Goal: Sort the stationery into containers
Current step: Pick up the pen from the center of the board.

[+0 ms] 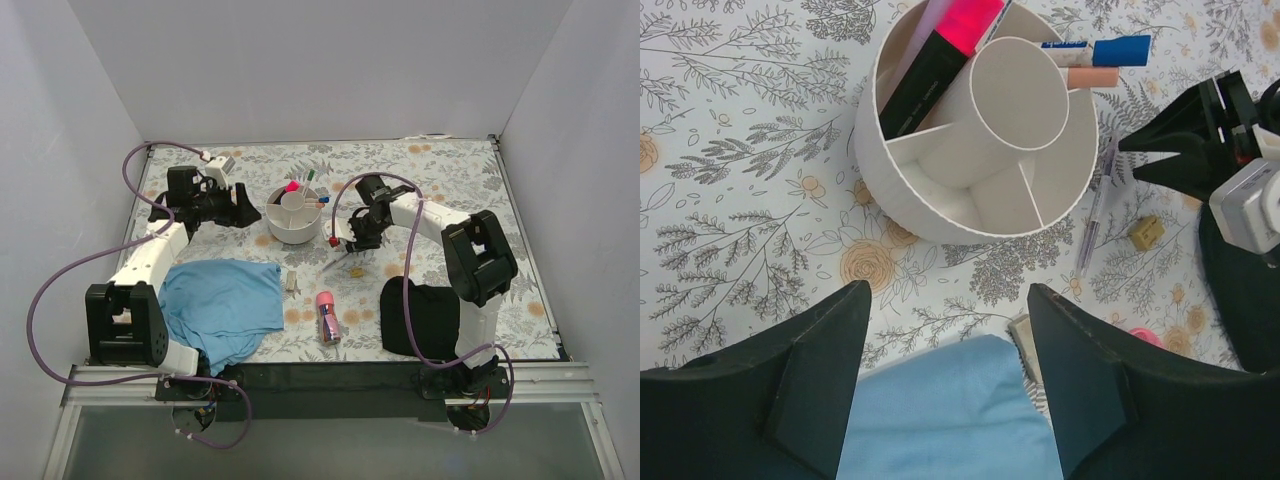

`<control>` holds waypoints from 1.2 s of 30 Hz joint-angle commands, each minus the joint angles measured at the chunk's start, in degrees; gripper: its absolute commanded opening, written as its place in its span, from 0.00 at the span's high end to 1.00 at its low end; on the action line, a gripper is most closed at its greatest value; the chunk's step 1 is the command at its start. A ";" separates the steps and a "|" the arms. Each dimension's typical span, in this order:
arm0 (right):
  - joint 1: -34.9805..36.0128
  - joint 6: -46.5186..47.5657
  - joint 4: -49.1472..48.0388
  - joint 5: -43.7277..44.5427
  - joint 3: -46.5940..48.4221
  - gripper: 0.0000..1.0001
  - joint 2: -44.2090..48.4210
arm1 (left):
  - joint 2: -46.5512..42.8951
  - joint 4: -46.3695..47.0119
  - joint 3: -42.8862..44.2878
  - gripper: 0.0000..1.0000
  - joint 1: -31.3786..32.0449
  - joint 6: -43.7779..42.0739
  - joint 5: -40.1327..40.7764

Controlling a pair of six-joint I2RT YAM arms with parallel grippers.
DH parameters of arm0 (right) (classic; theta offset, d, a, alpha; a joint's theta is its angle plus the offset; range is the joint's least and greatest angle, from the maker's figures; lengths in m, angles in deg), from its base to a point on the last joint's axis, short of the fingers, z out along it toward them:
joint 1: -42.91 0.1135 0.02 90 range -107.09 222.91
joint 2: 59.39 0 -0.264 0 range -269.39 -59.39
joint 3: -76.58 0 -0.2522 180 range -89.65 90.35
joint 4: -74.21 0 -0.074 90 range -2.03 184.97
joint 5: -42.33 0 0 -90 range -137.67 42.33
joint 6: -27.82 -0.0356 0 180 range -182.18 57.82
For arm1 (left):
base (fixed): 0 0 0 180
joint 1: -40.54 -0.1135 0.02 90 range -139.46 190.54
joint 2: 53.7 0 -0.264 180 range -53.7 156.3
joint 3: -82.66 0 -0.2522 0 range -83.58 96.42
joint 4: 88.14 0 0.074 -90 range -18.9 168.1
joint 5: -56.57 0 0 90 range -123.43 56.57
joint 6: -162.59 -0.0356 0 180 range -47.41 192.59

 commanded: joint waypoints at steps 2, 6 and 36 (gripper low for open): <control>-1.21 1.83 -0.68 -0.49 3.39 0.55 -0.14 | -3.89 -2.30 2.41 0.40 0.17 -7.47 -5.03; -4.62 -3.94 -0.68 -1.63 6.02 0.56 -0.67 | -8.12 -3.26 5.48 0.41 10.78 -17.49 -7.88; -25.03 -47.39 -12.46 -18.16 -4.52 0.51 14.98 | 39.07 -23.75 42.59 0.53 38.93 -18.57 18.49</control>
